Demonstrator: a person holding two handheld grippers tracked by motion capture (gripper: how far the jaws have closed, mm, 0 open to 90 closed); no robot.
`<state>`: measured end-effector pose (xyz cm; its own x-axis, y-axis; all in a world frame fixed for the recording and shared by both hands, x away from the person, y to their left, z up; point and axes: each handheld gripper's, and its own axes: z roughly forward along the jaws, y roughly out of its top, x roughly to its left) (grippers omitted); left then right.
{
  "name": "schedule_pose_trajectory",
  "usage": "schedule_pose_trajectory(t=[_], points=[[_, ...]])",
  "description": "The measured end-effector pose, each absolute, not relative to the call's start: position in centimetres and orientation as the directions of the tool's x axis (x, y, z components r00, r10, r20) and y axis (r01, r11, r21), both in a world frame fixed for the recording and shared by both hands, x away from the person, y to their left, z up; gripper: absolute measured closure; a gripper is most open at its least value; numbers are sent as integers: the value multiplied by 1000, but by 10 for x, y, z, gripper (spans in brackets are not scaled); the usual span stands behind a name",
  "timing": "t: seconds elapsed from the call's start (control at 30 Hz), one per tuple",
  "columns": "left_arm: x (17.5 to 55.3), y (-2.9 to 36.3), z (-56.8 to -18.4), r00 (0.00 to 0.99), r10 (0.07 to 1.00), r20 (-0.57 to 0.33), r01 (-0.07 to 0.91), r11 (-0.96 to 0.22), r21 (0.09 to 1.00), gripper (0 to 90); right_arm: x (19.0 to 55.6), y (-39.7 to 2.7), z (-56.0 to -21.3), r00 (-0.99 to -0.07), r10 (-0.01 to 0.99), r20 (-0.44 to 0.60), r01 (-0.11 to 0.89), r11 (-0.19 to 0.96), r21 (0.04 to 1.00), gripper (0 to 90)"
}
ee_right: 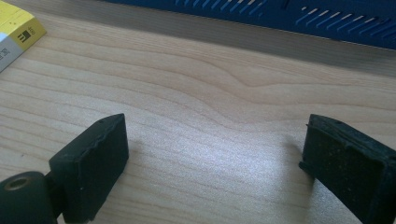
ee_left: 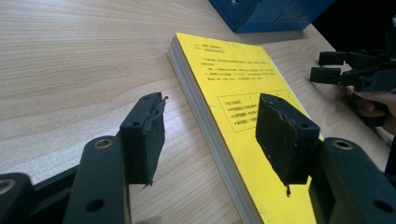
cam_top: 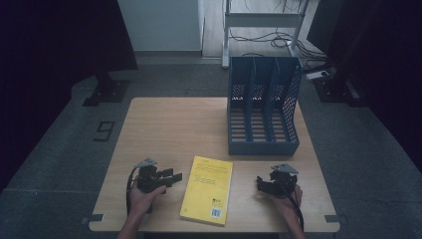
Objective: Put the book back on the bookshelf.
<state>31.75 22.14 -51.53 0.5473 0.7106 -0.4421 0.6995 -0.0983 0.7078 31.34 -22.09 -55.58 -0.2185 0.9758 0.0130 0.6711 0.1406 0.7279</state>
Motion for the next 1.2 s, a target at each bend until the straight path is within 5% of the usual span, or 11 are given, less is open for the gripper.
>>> schedule_pose_trajectory(t=[0.5, 0.7, 1.2], points=[[317, 220, -517, 547, 710, -443, 705, -107, 701, 420, 313, -221, -556, -215, 977, 13, 669, 138, 731, 78], [319, 219, -521, 543, 709, -450, 714, -107, 692, 420, 311, -220, -554, -190, 982, 8, 646, 119, 754, 150], [318, 226, -516, 537, 712, -452, 704, -83, 706, 420, 295, -189, -518, -310, 946, 90, 560, 106, 821, 174]])
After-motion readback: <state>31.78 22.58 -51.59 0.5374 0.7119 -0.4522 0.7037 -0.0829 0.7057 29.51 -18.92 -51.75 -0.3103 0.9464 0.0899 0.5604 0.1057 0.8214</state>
